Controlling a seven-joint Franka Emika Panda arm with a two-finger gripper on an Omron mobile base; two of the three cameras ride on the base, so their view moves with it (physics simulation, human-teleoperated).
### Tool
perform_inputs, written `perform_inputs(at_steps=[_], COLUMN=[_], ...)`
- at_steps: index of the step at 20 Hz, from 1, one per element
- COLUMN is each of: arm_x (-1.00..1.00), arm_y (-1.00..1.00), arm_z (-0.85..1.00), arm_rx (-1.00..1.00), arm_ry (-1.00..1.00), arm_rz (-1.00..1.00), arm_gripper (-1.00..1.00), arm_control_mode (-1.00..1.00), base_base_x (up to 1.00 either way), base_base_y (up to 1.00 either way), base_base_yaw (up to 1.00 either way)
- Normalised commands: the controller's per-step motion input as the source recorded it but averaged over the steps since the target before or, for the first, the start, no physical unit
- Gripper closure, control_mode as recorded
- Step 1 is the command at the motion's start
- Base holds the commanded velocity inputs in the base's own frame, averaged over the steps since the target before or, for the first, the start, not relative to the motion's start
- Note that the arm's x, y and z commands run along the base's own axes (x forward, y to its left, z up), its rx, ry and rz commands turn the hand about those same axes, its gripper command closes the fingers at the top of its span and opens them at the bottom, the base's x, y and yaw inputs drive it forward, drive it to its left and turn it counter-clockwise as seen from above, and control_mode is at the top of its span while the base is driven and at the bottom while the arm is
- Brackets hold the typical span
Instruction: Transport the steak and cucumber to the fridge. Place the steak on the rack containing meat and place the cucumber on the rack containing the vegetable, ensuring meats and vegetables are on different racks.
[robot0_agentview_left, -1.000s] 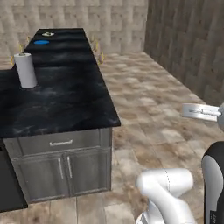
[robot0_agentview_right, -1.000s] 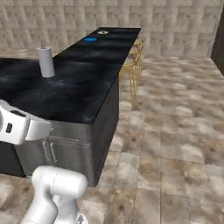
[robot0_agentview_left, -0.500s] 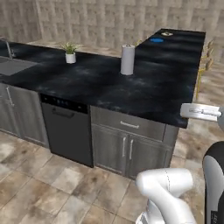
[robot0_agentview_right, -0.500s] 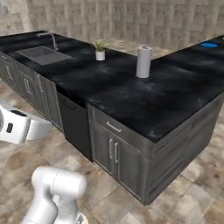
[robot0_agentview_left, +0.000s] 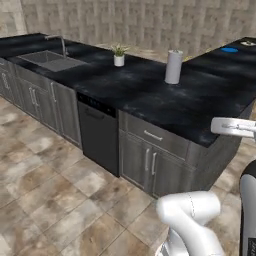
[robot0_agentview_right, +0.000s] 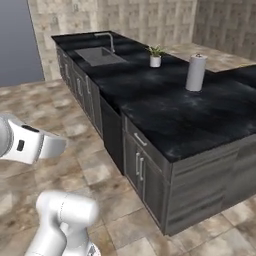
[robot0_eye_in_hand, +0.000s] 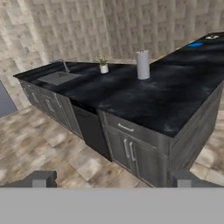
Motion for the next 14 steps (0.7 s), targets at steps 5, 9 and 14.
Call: perform_inputs(at_steps=[5,9,14], arm_x=[0.0,0.0,0.0], arm_y=[0.0,0.0,0.0], arm_z=[0.0,0.0,0.0], arm_rx=[0.0,0.0,0.0], arm_ry=[0.0,0.0,0.0], arm_rz=[0.0,0.0,0.0], arm_gripper=[-1.0,-1.0,-1.0], arm_control_mode=[1.0,1.0,1.0], base_base_x=[-1.0,-0.86,-0.51], base_base_y=[-1.0,-1.0,-1.0], base_base_yaw=[0.38,0.39,0.43])
